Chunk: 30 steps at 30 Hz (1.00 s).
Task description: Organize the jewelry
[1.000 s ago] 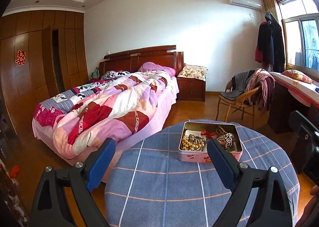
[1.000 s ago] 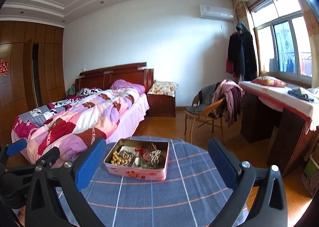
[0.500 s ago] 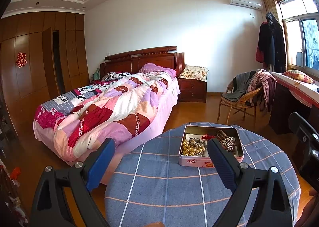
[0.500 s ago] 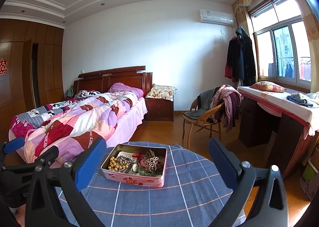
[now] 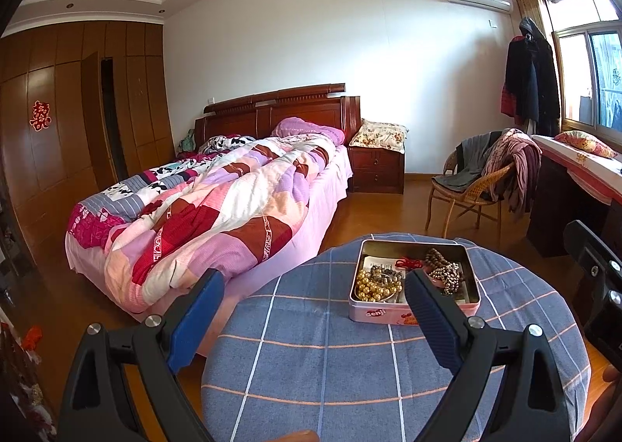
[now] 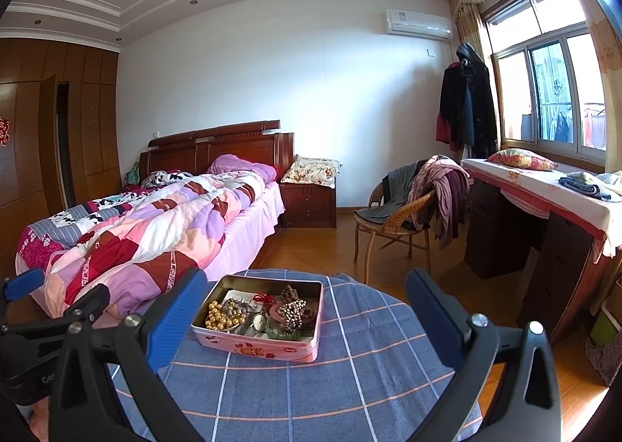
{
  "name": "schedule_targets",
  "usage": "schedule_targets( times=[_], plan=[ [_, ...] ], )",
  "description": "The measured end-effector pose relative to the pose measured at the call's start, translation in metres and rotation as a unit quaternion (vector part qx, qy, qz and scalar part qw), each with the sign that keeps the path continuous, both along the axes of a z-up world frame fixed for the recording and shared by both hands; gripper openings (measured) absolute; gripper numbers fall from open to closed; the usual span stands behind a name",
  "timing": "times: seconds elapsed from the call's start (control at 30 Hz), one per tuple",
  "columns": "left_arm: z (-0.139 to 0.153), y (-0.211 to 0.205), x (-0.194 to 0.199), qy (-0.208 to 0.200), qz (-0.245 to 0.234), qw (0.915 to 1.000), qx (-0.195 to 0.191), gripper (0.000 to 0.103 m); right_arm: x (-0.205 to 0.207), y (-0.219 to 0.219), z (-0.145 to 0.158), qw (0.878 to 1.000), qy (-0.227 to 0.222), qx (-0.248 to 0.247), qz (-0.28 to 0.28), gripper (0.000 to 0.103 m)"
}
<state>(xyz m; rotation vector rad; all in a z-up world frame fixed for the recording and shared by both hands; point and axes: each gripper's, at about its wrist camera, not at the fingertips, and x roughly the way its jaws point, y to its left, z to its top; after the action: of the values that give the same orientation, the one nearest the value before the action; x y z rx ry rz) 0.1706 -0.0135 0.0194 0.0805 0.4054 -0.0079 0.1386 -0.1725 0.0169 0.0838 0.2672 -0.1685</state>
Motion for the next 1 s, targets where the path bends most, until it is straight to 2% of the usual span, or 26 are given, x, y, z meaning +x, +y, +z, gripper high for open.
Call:
schedule_targets(
  times=[0.67,1.0],
  plan=[
    [-0.001,-0.005,0.006,-0.003,0.015,0.9997,0.017,0.094,0.005,-0.003,-0.003,1.000,0.006,0.002,-0.002,0.103],
    [-0.002,-0.003,0.011,0.009,0.027,0.9996,0.009,0.094,0.003,-0.006,-0.005,1.000,0.009,0.004,-0.005,0.103]
  ],
)
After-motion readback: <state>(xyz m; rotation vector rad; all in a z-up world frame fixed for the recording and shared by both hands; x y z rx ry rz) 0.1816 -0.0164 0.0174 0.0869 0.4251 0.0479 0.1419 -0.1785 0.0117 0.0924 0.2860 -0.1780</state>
